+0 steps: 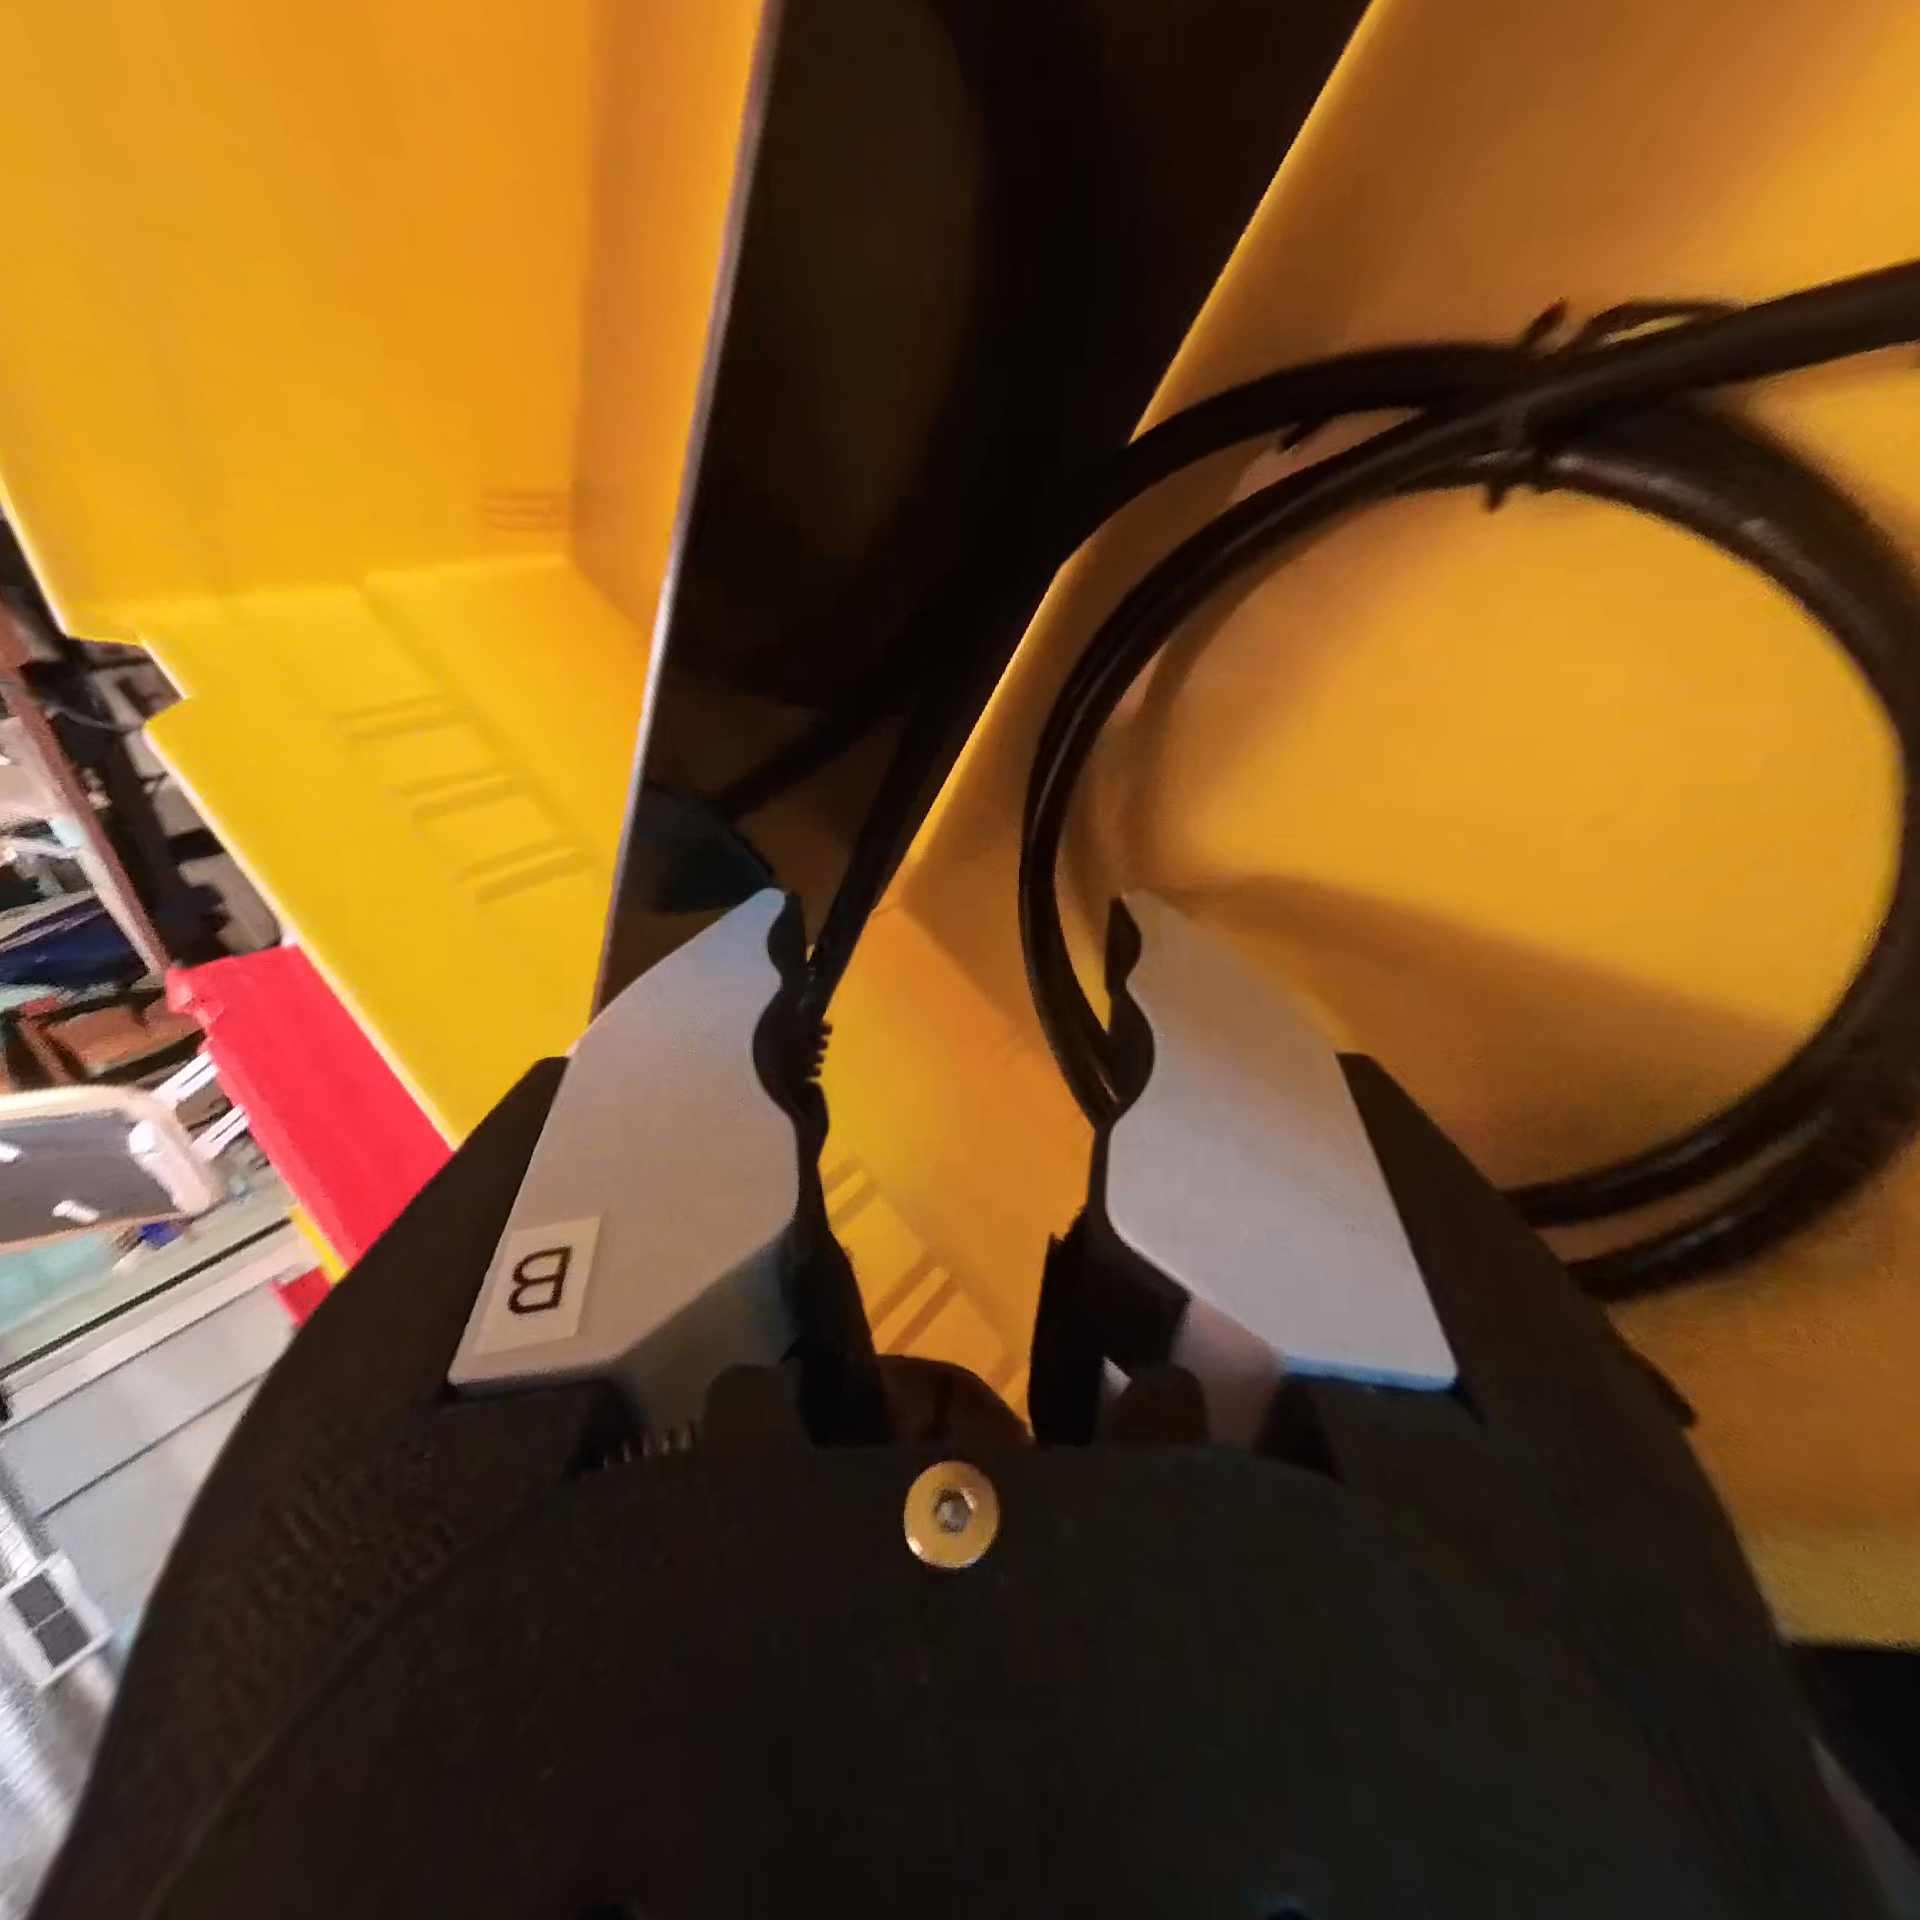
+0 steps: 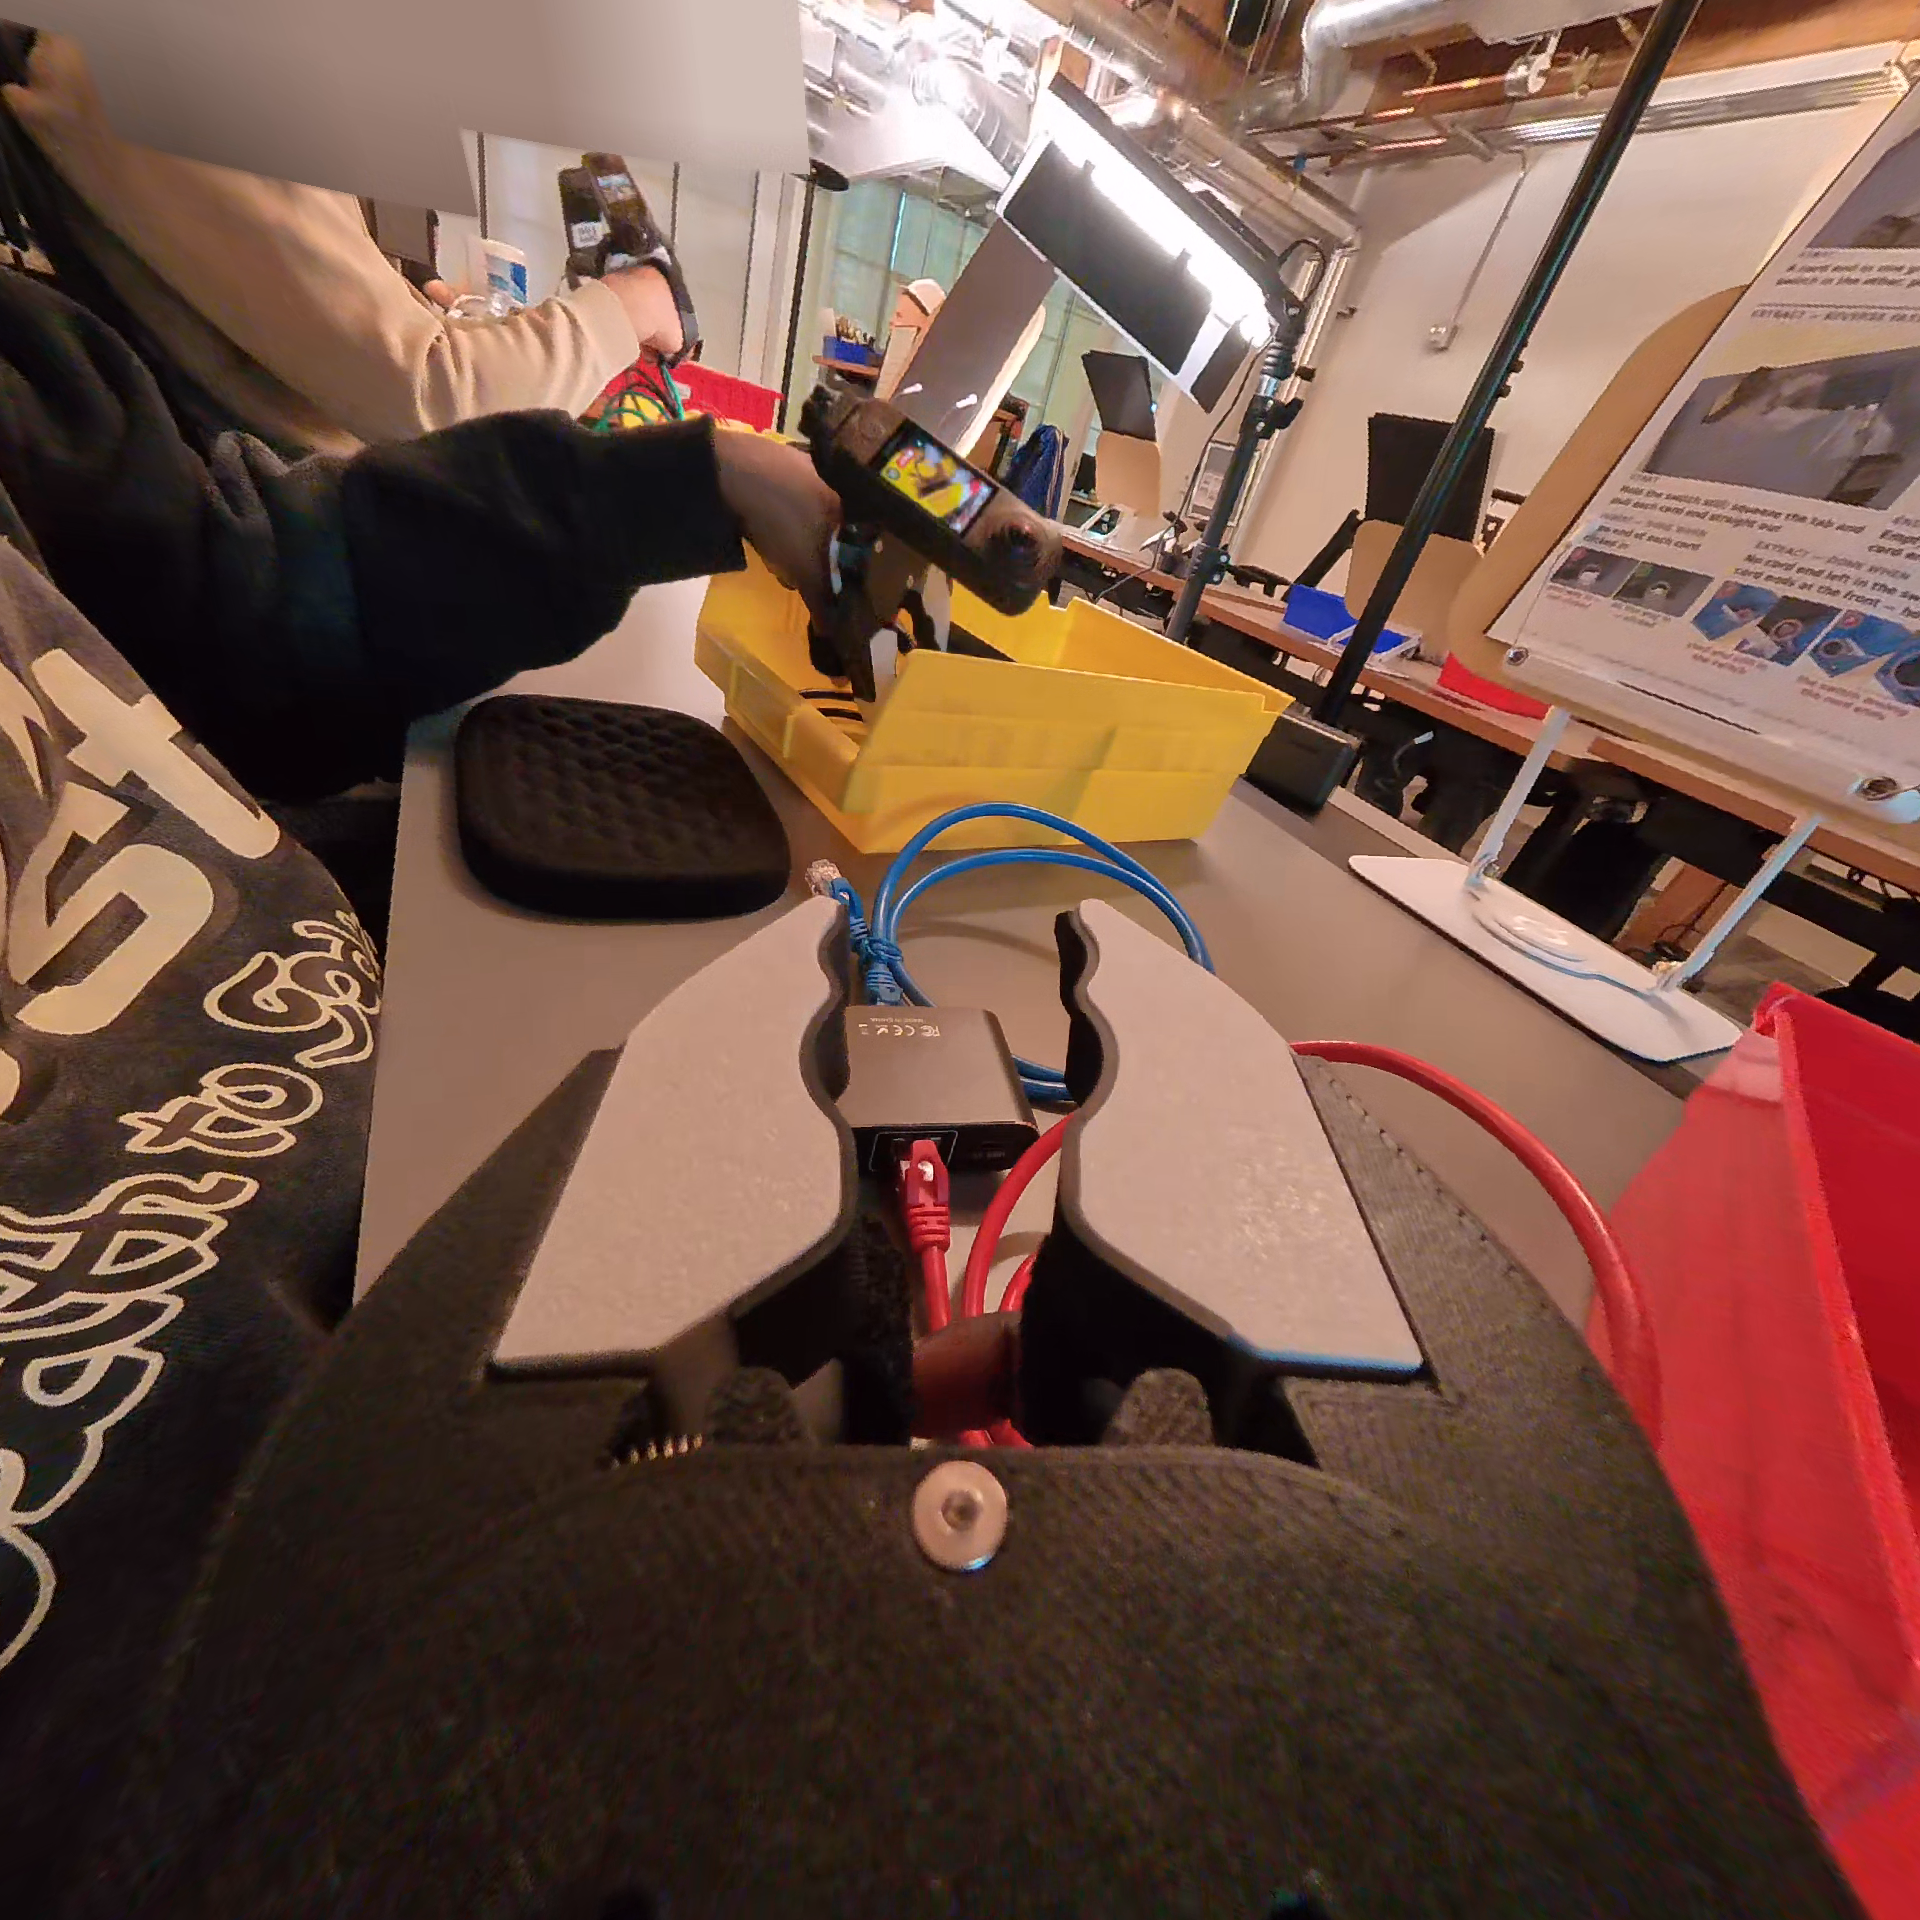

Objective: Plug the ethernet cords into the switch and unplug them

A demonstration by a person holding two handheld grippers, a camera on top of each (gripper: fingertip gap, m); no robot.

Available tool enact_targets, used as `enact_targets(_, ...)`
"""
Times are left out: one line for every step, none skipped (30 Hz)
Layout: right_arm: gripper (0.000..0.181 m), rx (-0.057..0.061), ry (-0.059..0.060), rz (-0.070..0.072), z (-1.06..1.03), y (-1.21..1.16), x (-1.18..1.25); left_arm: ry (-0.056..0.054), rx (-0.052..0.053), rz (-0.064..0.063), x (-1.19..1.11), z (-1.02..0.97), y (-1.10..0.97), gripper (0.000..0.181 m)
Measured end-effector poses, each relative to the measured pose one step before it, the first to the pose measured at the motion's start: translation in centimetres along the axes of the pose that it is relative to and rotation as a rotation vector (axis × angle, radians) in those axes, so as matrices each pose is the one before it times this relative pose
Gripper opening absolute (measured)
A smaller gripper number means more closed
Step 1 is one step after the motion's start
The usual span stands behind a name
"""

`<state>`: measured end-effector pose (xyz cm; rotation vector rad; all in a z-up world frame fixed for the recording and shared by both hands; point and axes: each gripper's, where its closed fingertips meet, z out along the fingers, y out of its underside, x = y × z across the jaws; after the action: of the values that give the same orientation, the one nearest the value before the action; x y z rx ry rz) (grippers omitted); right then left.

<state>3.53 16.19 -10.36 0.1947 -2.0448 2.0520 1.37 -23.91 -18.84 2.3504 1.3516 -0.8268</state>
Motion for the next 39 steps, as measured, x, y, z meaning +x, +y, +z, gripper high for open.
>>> enact_targets(0.037,-0.0006,0.0009,-0.0011,0.005,0.005,0.009,-0.0194,-0.02,0.0098,-0.173,0.244,0.212,0.051)
enact_targets(0.037,0.0001,0.001,-0.0018,0.008,0.0,-0.006,-0.0256,-0.0118,0.0118,-0.18,0.142,0.094,0.047)
enact_targets(0.037,0.001,0.0002,-0.0022,-0.005,-0.012,-0.013,-0.0246,-0.0079,0.0089,-0.105,0.041,0.046,0.046)
enact_targets(0.037,0.0009,0.0005,-0.0009,-0.005,-0.007,-0.008,-0.0207,0.0014,0.0117,-0.017,-0.07,-0.086,0.043)
enact_targets(0.037,0.0,0.0011,0.0013,0.002,0.008,0.034,-0.0145,0.0164,0.0102,0.045,-0.148,-0.247,0.032)
enact_targets(0.036,-0.0005,0.0009,0.0024,0.0,0.016,0.034,-0.0229,0.0235,-0.0007,-0.14,-0.201,-0.364,0.021)
enact_targets(0.036,0.0004,0.0003,0.0016,-0.004,-0.007,0.024,-0.0167,0.0189,-0.0041,-0.109,-0.249,-0.254,0.01)
enact_targets(0.036,0.0018,0.0016,0.0006,-0.016,-0.021,0.029,-0.0089,0.0186,0.004,-0.051,-0.3,-0.169,0.006)
enact_targets(0.036,0.0024,0.0027,-0.0002,-0.014,-0.024,0.026,-0.0037,0.0246,-0.0022,-0.058,-0.418,-0.186,0.006)
enact_targets(0.036,0.0018,0.0019,-0.0004,-0.017,-0.014,0.028,-0.008,0.0319,-0.0161,-0.213,-0.535,-0.235,0.006)
enact_targets(0.035,0.0006,0.0012,0.0001,0.004,-0.008,0.015,-0.0115,0.0378,-0.0216,-0.335,-0.674,-0.272,0.006)
enact_targets(0.035,-0.0008,0.0013,0.0004,0.005,0.022,0.02,-0.0086,0.0442,-0.023,-0.367,-0.835,-0.312,0.006)
enact_targets(0.035,-0.0018,0.0006,0.0001,0.027,0.014,0.006,-0.0057,0.049,-0.0261,-0.4,-0.939,-0.366,0.006)
enact_targets(0.035,-0.0015,-0.0001,-0.0009,0.008,0.026,-0.009,-0.0089,0.0574,-0.0329,-0.481,-1.024,-0.483,0.006)
enact_targets(0.035,-0.0002,0.0004,-0.0022,0.005,0.005,-0.011,-0.0159,0.0619,-0.0387,-0.632,-1.058,-0.566,0.006)
enact_targets(0.035,0.0008,0.0009,-0.0031,0.001,-0.014,-0.016,-0.0239,0.0613,-0.0353,-0.733,-1.058,-0.603,0.006)
enact_targets(0.035,0.0007,0.0009,-0.0031,-0.01,-0.003,-0.019,-0.0305,0.0575,-0.0292,-0.82,-1.028,-0.601,0.006)
enact_targets(0.034,0.0,0.0008,-0.0024,0.007,0.002,-0.005,-0.042,0.0541,-0.0257,-0.964,-0.971,-0.635,0.006)
enact_targets(0.034,-0.0009,0.0007,-0.0017,0.011,0.013,-0.012,-0.0509,0.0566,-0.0261,-1.077,-0.917,-0.72,0.006)
enact_targets(0.034,-0.0015,0.0002,-0.0016,0.017,0.023,-0.01,-0.049,0.0663,-0.0274,-1.021,-0.89,-0.902,0.006)
enact_targets(0.034,-0.0011,-0.0002,-0.002,0.009,0.016,-0.022,-0.041,0.0791,-0.0357,-0.895,-0.846,-1.148,0.006)
enact_targets(0.034,-0.0003,-0.0005,-0.0025,0.005,0.005,-0.021,-0.0295,0.0955,-0.0478,-0.711,-0.825,-1.402,0.006)
enact_targets(0.034,0.0007,-0.0007,-0.0028,0.001,-0.011,-0.03,-0.0022,0.0995,-0.0618,-0.291,-0.753,-1.489,0.006)
enact_targets(0.034,0.0015,-0.0001,-0.0027,-0.014,-0.024,-0.031,0.0191,0.0938,-0.0813,0.025,-0.656,-1.451,0.006)
enact_targets(0.034,0.0017,0.0008,-0.0024,-0.011,-0.024,-0.011,0.0364,0.0987,-0.092,0.321,-0.587,-1.486,0.006)
enact_targets(0.034,0.0016,0.0007,-0.0023,-0.011,-0.02,-0.004,0.0536,0.1026,-0.1005,0.64,-0.541,-1.499,0.006)
enact_targets(0.034,0.0013,0.0004,-0.0023,-0.015,-0.018,-0.017,0.0611,0.1014,-0.1179,0.849,-0.447,-1.396,0.006)
enact_targets(0.034,0.0001,0.0002,-0.0021,0.008,0.0,-0.014,0.075,0.0871,-0.1304,1.17,-0.272,-1.077,0.006)
enact_targets(0.033,-0.0017,0.0001,-0.0024,0.015,0.023,-0.015,0.0983,0.0768,-0.1188,1.622,-0.143,-0.719,0.006)
enact_targets(0.033,-0.0031,0.0002,-0.0044,0.032,0.041,-0.035,0.0987,0.0663,-0.0997,1.745,-0.064,-0.312,0.006)
enact_targets(0.033,-0.0033,0.0002,-0.0078,0.025,0.038,-0.061,0.0558,0.0651,-0.0896,1.253,-0.06,-0.058,0.006)
enact_targets(0.033,-0.0023,0.0005,-0.0115,0.026,0.012,-0.1,0.0238,0.0608,-0.0763,0.865,-0.121,0.206,0.006)
enact_targets(0.033,-0.0008,0.0031,-0.0141,0.034,-0.02,-0.076,0.0335,0.0484,-0.0648,0.967,-0.158,0.485,0.006)
enact_targets(0.033,0.0022,0.0056,-0.0156,0.041,-0.063,-0.063,0.0532,0.0513,-0.0636,1.203,-0.202,0.551,0.006)
enact_targets(0.032,0.0105,0.0091,-0.0145,0.045,-0.193,-0.044,0.0695,0.0569,-0.0626,1.361,-0.172,0.503,0.006)
enact_targets(0.032,0.0276,0.0136,-0.0071,0.049,-0.46,-0.042,0.0739,0.0544,-0.0612,1.316,-0.104,0.406,0.006)
enact_targets(0.031,0.0487,0.0114,0.0098,0.067,-0.782,-0.122,0.0553,0.0496,-0.0601,0.933,0.024,0.293,0.006)
enact_targets(0.03,0.0633,0.0009,0.0313,0.124,-0.98,-0.326,0.045,0.0343,-0.0555,0.681,0.183,0.386,0.006)
enact_targets(0.029,0.0636,-0.0108,0.0468,0.223,-0.951,-0.542,0.037,0.0154,-0.0489,0.546,0.281,0.599,0.006)
